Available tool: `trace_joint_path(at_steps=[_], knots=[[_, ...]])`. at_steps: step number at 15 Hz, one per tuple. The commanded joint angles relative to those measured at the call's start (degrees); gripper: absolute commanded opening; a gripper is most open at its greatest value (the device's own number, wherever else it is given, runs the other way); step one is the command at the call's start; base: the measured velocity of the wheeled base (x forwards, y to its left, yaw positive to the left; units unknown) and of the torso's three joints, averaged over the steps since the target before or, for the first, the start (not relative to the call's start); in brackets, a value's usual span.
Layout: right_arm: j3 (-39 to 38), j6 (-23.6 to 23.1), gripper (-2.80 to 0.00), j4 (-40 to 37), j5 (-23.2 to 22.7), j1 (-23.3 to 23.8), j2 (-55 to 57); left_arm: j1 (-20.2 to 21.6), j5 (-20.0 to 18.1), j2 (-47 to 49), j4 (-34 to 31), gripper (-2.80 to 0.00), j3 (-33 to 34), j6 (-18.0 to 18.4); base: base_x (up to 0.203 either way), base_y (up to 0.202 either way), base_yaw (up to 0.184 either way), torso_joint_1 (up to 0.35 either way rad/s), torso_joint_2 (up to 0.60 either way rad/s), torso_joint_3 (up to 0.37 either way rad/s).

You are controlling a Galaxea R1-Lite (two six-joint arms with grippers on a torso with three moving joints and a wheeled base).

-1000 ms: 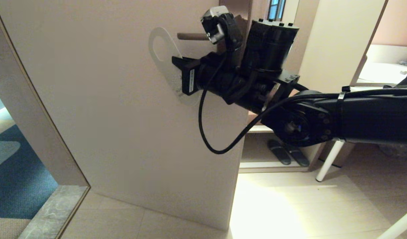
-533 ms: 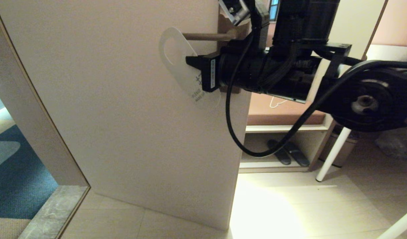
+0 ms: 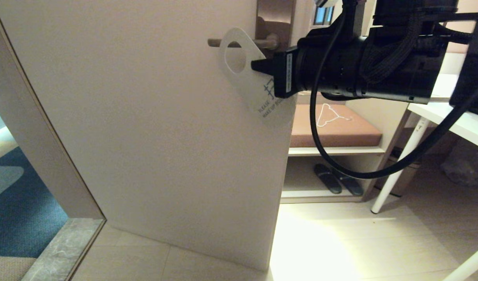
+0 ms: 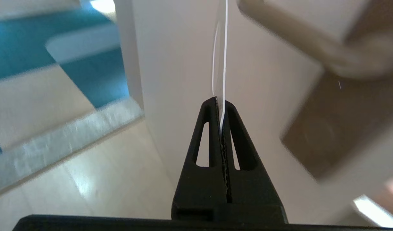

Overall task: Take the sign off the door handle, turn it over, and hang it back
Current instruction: Hand it to the other hand

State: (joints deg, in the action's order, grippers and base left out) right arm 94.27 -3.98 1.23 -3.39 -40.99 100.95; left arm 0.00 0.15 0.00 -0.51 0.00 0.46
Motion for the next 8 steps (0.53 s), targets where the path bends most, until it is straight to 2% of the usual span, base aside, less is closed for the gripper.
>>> trace_joint_path(at_steps=[1, 4, 5, 8], knots=[[-0.32, 0.03, -2.80, -3.52, -0.21, 0.65, -1.89, 0.00, 0.02, 0.09, -0.02, -2.80, 0.00, -0.02, 0.000, 0.000, 0.000, 0.000, 0.00, 0.000], [-2.77, 0.11, -2.80, -3.23, -1.32, 0.71, -1.81, 0.00, 0.02, 0.09, -0.02, -2.80, 0.00, -0.02, 0.000, 0.000, 0.000, 0.000, 0.00, 0.000], [-4.04, 0.10, -2.80, -2.71, -3.01, 0.71, -1.82, 0.00, 0.02, 0.09, -0.02, -2.80, 0.00, -0.02, 0.000, 0.000, 0.000, 0.000, 0.00, 0.000], [-8.46, 0.35, -2.80, 5.47, -4.85, 0.73, -1.69, 0.00, 0.02, 0.09, 0.07, -2.80, 0.00, -0.02, 0.000, 0.000, 0.000, 0.000, 0.00, 0.000]])
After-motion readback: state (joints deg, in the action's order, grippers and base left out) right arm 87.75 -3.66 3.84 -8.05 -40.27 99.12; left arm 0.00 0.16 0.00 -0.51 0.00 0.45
